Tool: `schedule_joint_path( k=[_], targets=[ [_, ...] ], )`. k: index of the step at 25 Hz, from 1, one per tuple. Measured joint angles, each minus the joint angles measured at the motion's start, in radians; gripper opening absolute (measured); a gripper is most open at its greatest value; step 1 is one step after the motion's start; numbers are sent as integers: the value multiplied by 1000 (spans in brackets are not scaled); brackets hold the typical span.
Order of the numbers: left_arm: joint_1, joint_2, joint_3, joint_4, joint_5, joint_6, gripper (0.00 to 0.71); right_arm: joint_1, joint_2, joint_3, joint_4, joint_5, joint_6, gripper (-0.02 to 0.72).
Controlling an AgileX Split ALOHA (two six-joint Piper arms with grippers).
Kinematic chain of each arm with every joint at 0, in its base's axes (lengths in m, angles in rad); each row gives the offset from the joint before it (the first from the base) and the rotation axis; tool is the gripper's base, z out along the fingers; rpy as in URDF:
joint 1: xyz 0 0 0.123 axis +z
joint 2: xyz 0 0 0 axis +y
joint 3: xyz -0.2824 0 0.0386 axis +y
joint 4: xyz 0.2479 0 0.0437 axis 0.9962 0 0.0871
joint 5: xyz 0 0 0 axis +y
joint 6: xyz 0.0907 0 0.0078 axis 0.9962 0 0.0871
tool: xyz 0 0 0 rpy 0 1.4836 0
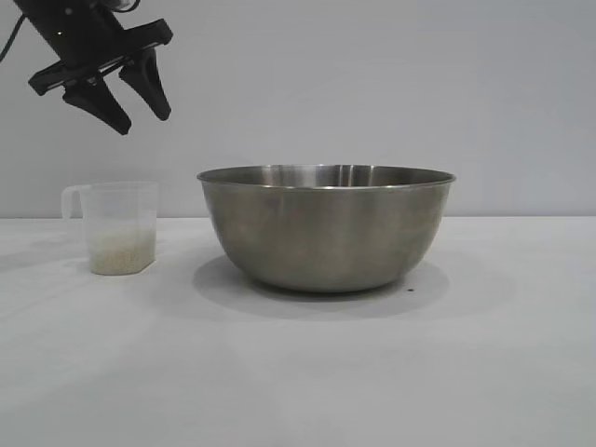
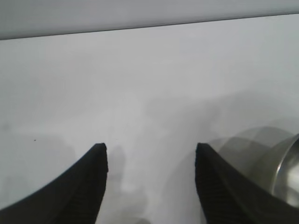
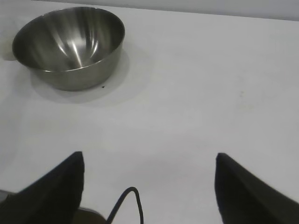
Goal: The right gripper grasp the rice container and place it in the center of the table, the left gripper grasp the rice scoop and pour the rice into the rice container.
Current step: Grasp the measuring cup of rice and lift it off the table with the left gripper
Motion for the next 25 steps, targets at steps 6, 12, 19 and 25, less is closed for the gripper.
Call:
schedule_joint_path(
  k=[6,12,19,25],
  targets=[
    [0,0,0,25,4,4,364,-88,0,0,0,0,0,533],
    [0,0,0,98,45,2,364,-104,0,0,0,0,0,533],
    [0,-26,0,145,100,-58,364,-94,0,0,0,0,0,533],
    [0,-156,0,211,157,-94,364,-94,0,0,0,0,0,533]
  ],
)
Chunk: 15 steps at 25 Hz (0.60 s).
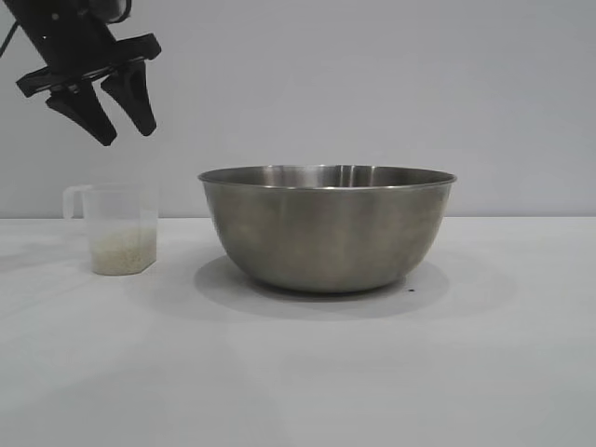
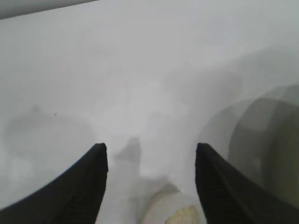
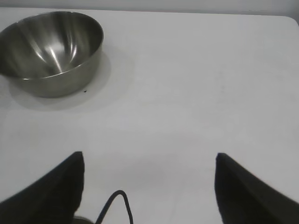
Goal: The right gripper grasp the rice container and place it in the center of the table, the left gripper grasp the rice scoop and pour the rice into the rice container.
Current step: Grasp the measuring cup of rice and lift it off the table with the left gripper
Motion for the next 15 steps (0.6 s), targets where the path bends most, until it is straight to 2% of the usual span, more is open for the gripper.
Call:
schedule_joint_path(
  k=[5,10,15],
  targets=[
    [0,-93,2,69,80,-17,364,0,0,0,0,0,0,533],
    [0,-146,5,197,246,-109,364,0,0,0,0,0,0,533],
    [0,-193,6,230,390,-178,364,0,0,0,0,0,0,533]
  ],
)
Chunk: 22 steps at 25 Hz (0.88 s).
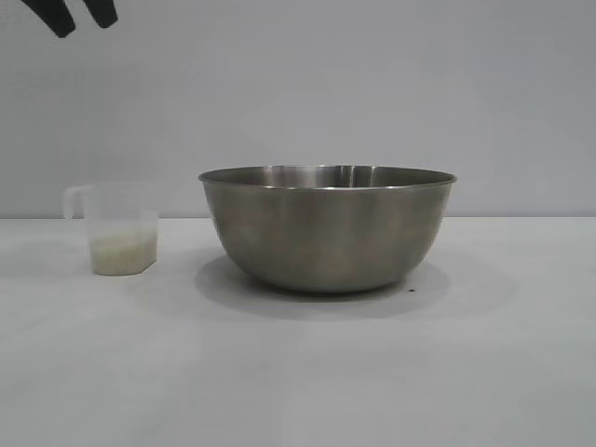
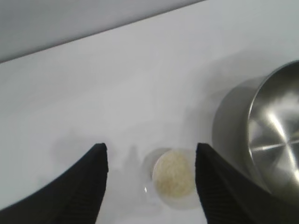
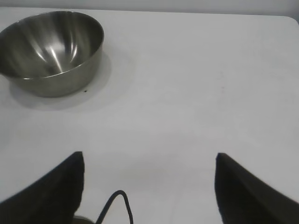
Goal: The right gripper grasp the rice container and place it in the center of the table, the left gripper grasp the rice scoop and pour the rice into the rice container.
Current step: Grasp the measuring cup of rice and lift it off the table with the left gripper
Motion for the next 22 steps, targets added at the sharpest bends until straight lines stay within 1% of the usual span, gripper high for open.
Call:
schedule_joint_path(
  k=[5,9,11,13,14,16,20,21,22],
  targets=[
    [0,-46,0,75,91,-4,364,0,0,0,0,0,0,533],
    [0,-70,9,106,101,-17,364,0,0,0,0,0,0,533],
    [0,-94,59,109,90,-22,364,0,0,0,0,0,0,533],
    [0,-118,140,112,45,-26,364,0,0,0,0,0,0,533],
    [0,-118,140,112,45,-26,364,0,0,0,0,0,0,533],
    [0,-142,237,115,-13,-27,364,0,0,0,0,0,0,533],
    [0,-225,453,66,-178,-28,364,0,0,0,0,0,0,533],
    [0,-291,559,35,-271,-28,364,0,0,0,0,0,0,533],
    [0,-321,602,28,-324,-28,364,0,0,0,0,0,0,533]
  ],
)
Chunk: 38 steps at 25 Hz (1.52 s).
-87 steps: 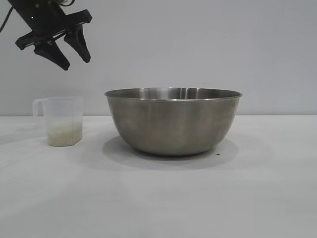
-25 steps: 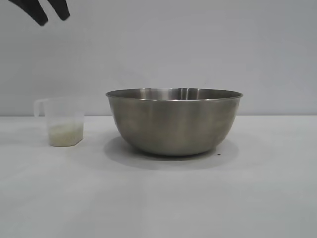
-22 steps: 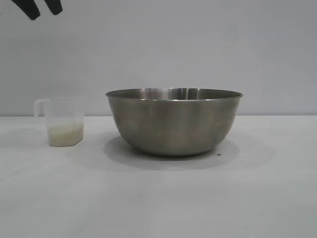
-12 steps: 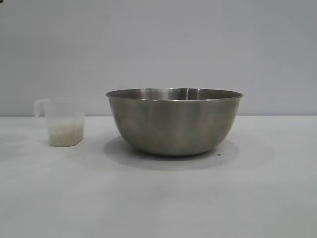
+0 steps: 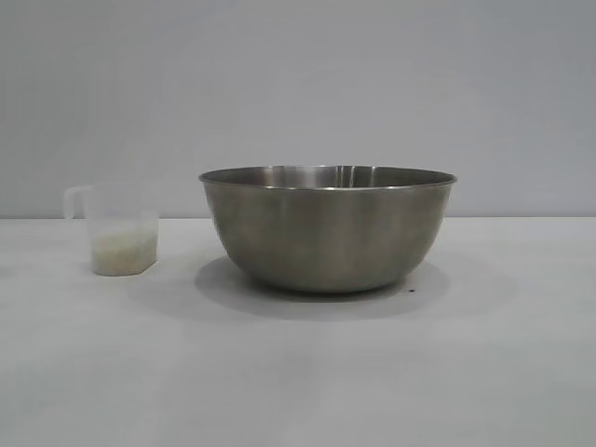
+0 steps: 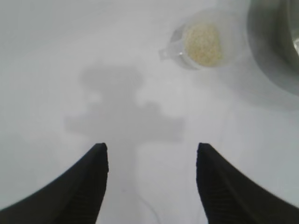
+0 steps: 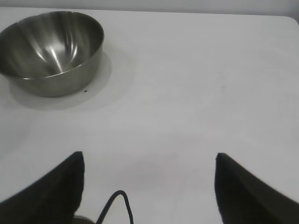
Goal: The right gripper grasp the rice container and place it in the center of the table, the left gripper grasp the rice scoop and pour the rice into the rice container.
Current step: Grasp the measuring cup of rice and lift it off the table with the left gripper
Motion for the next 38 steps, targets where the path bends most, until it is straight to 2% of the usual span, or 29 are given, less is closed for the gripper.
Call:
schedule_joint_path(
  k=[8,11,14,17,22,25,30,36,38],
  targets=[
    [0,-261,370,-68,-426,17,364,0,0,0,0,0,0,533],
    [0,-329,451,-153,-523,24,364,0,0,0,0,0,0,533],
    [-6,-374,518,-187,-600,29,364,0,0,0,0,0,0,533],
    [-57,-401,577,-203,-667,31,364,0,0,0,0,0,0,533],
    [-209,-407,703,-220,-897,33,364,0,0,0,0,0,0,533],
    [-265,-407,784,-220,-1071,33,364,0,0,0,0,0,0,533],
    [-275,-408,871,-240,-1292,33,364,0,0,0,0,0,0,533],
    [-275,-293,883,-246,-1377,28,364,0,0,0,0,0,0,533],
    [-275,-236,883,-241,-1406,-23,364,0,0,0,0,0,0,533]
  ],
)
